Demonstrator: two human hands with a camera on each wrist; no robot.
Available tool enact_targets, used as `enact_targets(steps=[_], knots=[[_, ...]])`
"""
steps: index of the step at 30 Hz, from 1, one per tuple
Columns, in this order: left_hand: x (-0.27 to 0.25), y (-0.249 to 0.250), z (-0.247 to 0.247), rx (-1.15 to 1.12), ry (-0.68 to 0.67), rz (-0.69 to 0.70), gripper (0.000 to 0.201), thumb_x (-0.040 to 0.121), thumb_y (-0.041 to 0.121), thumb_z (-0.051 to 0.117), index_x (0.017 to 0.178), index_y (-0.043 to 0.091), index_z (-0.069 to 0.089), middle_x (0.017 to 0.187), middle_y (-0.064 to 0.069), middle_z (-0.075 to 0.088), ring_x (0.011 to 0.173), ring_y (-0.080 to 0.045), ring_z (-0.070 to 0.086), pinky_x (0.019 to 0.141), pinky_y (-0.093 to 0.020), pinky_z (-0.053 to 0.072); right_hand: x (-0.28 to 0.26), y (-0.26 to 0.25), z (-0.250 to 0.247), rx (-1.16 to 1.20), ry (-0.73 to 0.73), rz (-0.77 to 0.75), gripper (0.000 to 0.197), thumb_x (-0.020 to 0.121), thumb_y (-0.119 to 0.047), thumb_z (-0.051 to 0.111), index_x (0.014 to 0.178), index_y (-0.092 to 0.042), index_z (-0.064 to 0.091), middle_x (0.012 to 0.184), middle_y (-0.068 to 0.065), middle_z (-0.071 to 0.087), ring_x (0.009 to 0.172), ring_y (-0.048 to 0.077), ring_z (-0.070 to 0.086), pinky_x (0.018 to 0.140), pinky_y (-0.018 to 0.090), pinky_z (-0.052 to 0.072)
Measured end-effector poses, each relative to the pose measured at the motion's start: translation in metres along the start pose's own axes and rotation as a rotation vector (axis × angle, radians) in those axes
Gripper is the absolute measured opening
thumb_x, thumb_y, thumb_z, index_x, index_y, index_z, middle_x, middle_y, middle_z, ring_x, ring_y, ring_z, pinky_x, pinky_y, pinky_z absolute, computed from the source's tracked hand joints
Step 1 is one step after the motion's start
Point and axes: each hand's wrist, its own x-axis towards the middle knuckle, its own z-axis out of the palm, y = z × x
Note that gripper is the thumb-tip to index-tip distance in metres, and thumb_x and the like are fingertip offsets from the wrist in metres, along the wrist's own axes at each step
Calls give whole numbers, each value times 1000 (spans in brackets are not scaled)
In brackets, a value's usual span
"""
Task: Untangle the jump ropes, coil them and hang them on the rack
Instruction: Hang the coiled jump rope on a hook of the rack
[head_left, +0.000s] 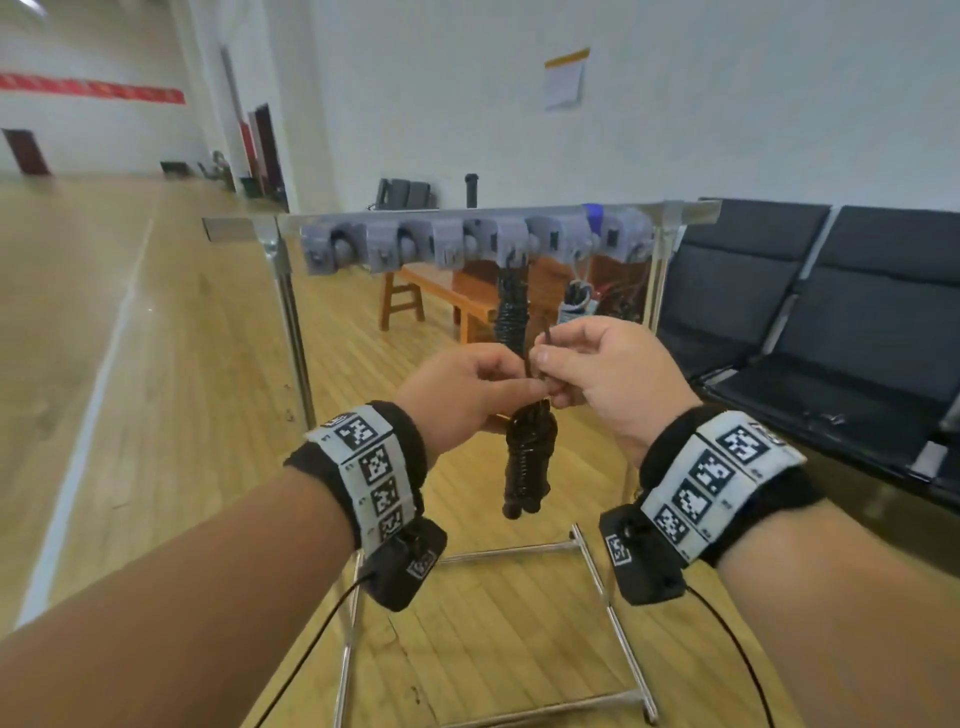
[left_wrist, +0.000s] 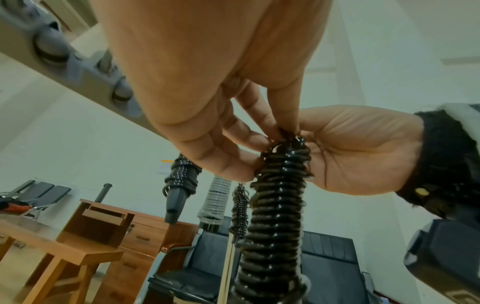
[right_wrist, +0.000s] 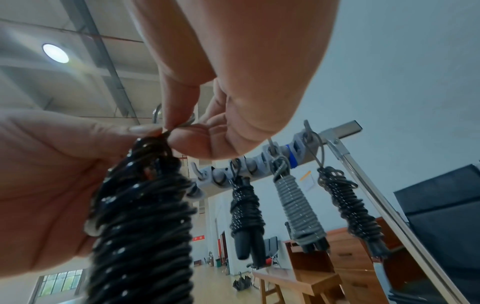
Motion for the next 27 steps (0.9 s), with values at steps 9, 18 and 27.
enact_targets(steps=[9,18,27], knots=[[4,28,-30,103,-49,-16,19,97,19,74,79,23,75,88,-8,74,90,-27,74,92,-48,62,9,-11,18,-132,8,-33,19,99,-28,66,86,-18,75,59,-4,59,53,10,55,54,27,51],[28,3,-46,-19,201,40,15,99,20,71,85,19,77,85,0,76,80,-13,71,80,-32,58,50,-11,35,-217,-17,-117,16,103,-28,60,95,-18,68,65,-1,63,51,5,60,59,34,59],[56,9,-72,-69,272,-15,18,100,28,70,85,19,74,83,-1,73,72,-15,66,75,-33,59,97,-14,53,-191,-22,-126,13,104,-26,58,98,-19,66,68,-4,63,48,4,58,50,21,53]])
